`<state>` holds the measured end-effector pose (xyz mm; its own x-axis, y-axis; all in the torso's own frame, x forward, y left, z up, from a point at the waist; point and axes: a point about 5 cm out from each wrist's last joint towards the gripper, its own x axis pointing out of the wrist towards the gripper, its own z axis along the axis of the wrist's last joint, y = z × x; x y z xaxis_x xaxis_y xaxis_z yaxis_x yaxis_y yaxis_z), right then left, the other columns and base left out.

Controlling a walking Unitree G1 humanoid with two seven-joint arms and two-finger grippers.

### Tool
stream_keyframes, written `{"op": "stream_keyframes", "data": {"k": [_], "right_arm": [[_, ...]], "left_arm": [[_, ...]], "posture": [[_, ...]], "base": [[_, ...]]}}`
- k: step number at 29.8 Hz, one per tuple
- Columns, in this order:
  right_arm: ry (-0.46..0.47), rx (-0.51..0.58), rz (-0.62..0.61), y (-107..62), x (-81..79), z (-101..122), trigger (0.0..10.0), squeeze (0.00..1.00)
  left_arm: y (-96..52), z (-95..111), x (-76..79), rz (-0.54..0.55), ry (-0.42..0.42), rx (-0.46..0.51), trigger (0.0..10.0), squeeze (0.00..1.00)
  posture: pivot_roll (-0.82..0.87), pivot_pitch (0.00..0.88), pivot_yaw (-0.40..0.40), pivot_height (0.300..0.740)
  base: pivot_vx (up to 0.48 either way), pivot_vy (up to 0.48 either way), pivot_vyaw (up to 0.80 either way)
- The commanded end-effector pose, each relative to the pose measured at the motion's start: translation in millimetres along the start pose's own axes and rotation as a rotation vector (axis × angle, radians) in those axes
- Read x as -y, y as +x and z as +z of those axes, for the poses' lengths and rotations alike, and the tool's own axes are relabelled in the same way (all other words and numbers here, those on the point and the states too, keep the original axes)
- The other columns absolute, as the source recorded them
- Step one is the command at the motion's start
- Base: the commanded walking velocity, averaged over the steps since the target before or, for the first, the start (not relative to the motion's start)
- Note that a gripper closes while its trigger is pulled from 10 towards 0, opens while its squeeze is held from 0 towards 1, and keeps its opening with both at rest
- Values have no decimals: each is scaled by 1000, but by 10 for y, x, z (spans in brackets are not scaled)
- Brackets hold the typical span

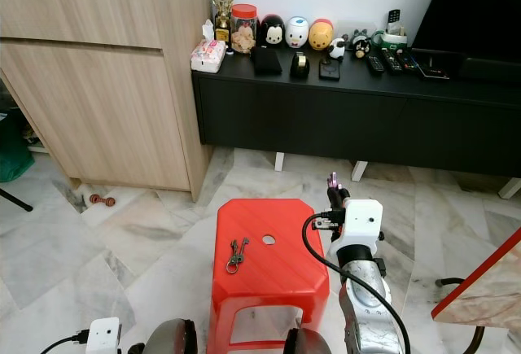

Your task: Hang keys on a hook

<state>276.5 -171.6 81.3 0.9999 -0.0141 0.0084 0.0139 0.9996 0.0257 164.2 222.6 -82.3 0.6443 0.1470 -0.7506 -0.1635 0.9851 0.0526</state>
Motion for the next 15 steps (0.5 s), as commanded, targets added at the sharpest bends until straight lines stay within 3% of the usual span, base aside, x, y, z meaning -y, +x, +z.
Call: {"op": "stream_keyframes", "data": {"k": [1,8,15], "right_arm": [[-4,30,-15,40,39,93,10000,0],[22,33,-1,40,5,102,10000,0],[35,37,-22,47,35,105,10000,0]], "left_arm": [[-2,-47,123,-41,-4,-20,10000,0],[-3,-50,123,-40,-4,-19,10000,0],[-6,-53,121,-43,-1,-18,10000,0]], "posture": [[49,0,-89,614],[50,0,-87,614],[47,0,-85,614]], "base": [[0,0,0],[0,0,0],[-289,0,0]]}}
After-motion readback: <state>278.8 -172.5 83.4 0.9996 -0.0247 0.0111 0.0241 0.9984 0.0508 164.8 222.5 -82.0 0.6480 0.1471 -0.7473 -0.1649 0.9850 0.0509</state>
